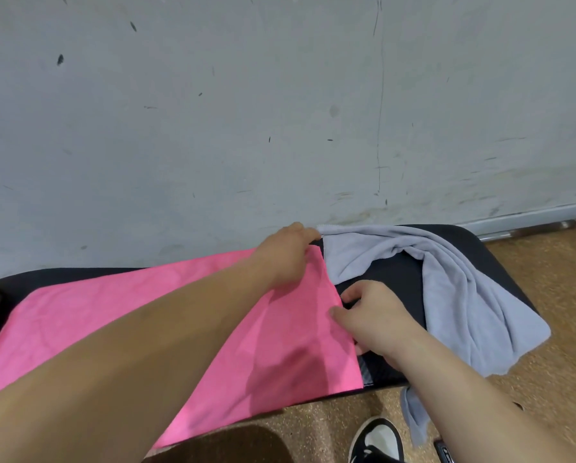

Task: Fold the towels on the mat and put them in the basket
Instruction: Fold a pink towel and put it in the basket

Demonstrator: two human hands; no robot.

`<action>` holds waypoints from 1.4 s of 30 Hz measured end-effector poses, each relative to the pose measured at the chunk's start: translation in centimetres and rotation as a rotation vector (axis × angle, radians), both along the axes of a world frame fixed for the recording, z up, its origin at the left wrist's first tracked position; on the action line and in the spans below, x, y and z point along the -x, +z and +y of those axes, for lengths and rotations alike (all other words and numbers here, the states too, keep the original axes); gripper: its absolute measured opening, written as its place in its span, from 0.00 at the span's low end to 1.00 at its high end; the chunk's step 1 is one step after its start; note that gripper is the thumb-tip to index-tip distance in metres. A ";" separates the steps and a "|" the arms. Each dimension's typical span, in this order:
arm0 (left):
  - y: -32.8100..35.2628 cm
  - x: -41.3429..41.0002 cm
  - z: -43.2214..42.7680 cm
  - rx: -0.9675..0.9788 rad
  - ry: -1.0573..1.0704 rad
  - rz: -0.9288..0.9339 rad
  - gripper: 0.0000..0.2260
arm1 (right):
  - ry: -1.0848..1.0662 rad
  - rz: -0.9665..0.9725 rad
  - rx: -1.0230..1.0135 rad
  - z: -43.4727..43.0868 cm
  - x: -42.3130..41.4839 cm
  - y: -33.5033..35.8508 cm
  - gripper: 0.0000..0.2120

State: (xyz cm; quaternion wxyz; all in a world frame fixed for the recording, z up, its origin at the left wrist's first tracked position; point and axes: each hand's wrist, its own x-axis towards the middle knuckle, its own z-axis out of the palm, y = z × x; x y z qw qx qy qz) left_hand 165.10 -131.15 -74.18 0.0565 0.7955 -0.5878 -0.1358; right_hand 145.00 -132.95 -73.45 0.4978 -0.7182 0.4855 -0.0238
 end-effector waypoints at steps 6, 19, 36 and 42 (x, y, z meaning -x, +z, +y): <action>1.4 -0.4 0.6 -0.032 -0.027 -0.030 0.08 | 0.034 0.007 -0.045 0.1 -0.3 0.0 0.09; 0.0 -0.3 -2.1 0.080 0.155 -0.234 0.20 | 0.070 0.173 -0.008 -0.9 1.6 0.1 0.07; 0.5 0.9 -3.8 0.181 0.081 -0.002 0.05 | -0.068 0.016 0.134 -1.5 2.8 3.0 0.08; 3.6 2.8 -3.9 0.424 0.057 0.148 0.07 | -0.159 -0.117 0.412 -1.0 4.6 6.0 0.10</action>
